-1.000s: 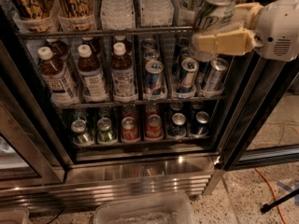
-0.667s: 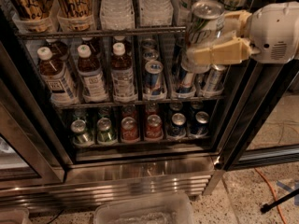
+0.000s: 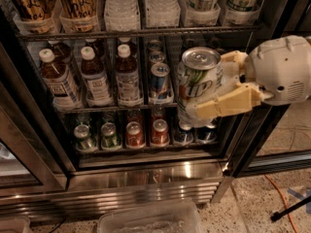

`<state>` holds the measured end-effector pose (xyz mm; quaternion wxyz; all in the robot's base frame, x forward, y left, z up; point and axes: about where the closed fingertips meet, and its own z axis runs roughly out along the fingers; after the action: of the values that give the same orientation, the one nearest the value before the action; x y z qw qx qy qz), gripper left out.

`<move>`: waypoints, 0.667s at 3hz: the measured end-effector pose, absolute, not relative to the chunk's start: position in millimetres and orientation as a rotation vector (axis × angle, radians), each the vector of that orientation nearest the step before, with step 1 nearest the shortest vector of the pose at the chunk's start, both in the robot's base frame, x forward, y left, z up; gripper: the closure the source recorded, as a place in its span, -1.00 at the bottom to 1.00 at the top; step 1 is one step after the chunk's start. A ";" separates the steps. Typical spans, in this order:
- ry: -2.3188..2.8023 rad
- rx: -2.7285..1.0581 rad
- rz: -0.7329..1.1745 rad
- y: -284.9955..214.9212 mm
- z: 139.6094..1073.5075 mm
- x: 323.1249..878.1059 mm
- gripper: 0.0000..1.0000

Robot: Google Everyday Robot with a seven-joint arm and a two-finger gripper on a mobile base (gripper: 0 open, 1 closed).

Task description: Pick 7up can from top shelf of fridge

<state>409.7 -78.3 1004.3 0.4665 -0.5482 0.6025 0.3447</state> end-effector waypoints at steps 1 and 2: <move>1.476 -1.348 0.844 -77.5 1005.6 410.3 1.00; 1.434 -1.461 0.937 -45.0 990.3 399.7 1.00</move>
Offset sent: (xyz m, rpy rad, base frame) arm -0.0266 0.0777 -0.0397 -0.0446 0.0777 0.3365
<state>399.7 -45.0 990.3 0.4305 -0.5856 0.5750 0.3757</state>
